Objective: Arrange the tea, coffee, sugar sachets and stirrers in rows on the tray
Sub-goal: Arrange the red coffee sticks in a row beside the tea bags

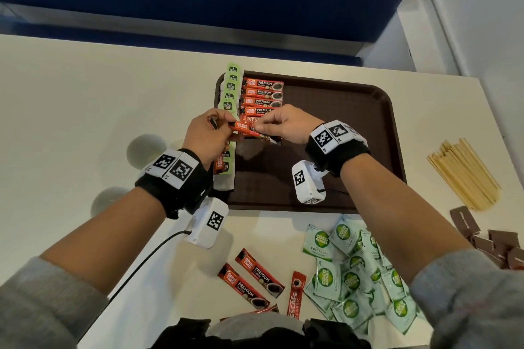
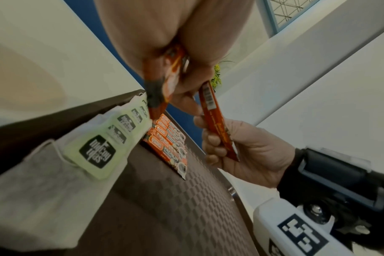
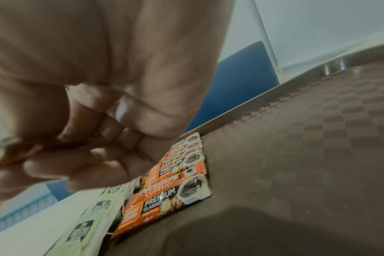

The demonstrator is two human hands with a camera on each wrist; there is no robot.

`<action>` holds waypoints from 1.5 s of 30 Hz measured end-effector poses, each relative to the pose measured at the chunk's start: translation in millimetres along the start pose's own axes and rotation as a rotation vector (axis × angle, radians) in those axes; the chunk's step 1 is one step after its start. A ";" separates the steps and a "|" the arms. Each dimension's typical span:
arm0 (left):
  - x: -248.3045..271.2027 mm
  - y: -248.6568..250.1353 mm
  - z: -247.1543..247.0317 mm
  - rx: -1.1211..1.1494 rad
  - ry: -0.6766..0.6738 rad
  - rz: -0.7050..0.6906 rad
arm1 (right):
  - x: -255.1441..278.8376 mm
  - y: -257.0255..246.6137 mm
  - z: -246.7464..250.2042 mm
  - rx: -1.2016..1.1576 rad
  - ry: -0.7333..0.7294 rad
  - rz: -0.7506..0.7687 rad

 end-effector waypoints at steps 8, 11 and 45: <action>2.0 1.1 -3.0 0.036 0.010 0.107 | -4.4 4.6 3.4 0.060 0.150 0.031; 1.2 -3.3 -2.1 -0.036 -0.013 0.068 | -3.4 6.6 2.6 0.079 0.079 0.018; -2.6 -0.8 -3.2 -0.029 0.050 0.148 | -8.0 22.4 -23.1 0.515 0.161 0.061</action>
Point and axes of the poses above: each hand's wrist, its own x-axis away from the middle knuckle, its own z-axis out of the back of the hand, y = z × x, the point moved 3 cm from there along -x, towards the middle knuckle, and after that the axes turned 13 degrees about y, right-handed, at the moved point
